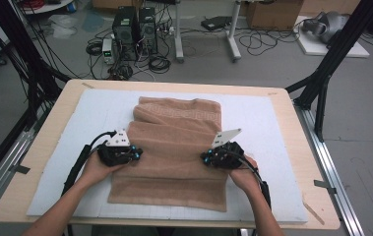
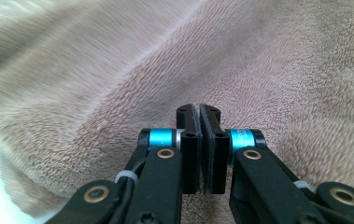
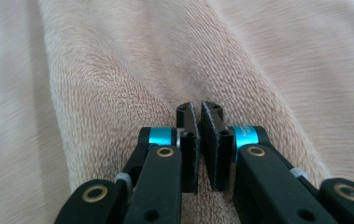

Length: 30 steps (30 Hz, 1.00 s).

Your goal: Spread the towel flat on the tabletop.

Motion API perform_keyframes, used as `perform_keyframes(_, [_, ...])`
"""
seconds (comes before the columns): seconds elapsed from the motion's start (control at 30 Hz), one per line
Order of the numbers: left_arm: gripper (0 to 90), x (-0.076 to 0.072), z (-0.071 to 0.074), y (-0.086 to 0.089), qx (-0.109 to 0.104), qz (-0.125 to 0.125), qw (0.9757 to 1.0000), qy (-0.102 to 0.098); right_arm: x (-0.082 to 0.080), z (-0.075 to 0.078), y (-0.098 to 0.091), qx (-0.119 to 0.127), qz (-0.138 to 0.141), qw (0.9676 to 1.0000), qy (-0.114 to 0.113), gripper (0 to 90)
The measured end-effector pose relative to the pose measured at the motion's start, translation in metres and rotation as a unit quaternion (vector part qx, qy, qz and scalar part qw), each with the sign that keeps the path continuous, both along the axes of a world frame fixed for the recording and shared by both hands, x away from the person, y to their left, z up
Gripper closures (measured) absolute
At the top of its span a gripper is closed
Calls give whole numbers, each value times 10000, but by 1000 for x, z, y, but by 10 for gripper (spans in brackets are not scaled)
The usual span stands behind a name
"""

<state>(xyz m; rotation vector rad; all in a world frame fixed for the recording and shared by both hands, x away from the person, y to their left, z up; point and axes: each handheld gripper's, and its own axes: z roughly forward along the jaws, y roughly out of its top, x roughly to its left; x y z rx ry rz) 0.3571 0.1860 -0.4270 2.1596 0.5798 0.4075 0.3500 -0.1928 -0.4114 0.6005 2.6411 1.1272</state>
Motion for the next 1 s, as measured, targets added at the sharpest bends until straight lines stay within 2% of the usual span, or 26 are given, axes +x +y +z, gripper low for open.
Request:
perform_keyframes(0.07, [868, 10, -3, -3, -70, 148, 9999, -16, 12, -2, -1, 4, -214, 9998, -25, 851])
perform_keyframes(0.1, [866, 15, -7, -4, -18, 197, 9998, 29, 18, -5, -1, -13, -278, 9996, 25, 847])
perform_keyframes(0.17, [855, 21, -17, -4, 65, 208, 9995, 238, 26, -13, 0, -22, -321, 9993, 190, 815])
perform_keyframes(0.23, [831, 21, -17, -3, 10, 205, 9994, 290, 26, -12, -1, 98, -325, 9992, 213, 763])
perform_keyframes(0.3, [795, 18, -12, -1, -98, 161, 9996, 230, 20, -3, -3, 261, -297, 9992, 59, 718])
perform_keyframes(0.4, [745, 13, -1, 4, -348, 145, 9992, 92, 6, 11, -2, 421, -149, 9989, -154, 645])
perform_keyframes(0.5, [713, 10, 6, 5, -607, 98, 9981, -21, -3, 17, 1, 530, 67, 9985, -135, 606])
perform_keyframes(0.6, [688, 9, 5, 3, -571, 27, 9983, 57, -6, 14, 8, 653, 381, 9970, 170, 569])
perform_keyframes(0.7, [669, 10, -1, -1, -400, -30, 9990, 189, -11, 2, 22, 428, 648, 9963, 353, 553])
perform_keyframes(0.83, [659, 9, -4, -6, -337, -97, 9991, 248, -12, -20, 39, 108, 810, 9948, 606, 561])
perform_keyframes(0.9, [656, 9, -5, -7, -301, -129, 9991, 261, -12, -28, 45, -37, 857, 9943, 633, 600])
perform_keyframes(0.93, [654, 9, -6, -7, -299, -139, 9991, 276, -14, -29, 46, -58, 836, 9954, 473, 664])
perform_keyframes(0.97, [653, 9, -6, -7, -300, -141, 9991, 273, -15, -28, 46, -108, 852, 9953, 441, 746])
perform_keyframes(1.0, [653, 9, -5, -7, -278, -156, 9992, 257, -15, -28, 46, -88, 924, 9942, 540, 817])
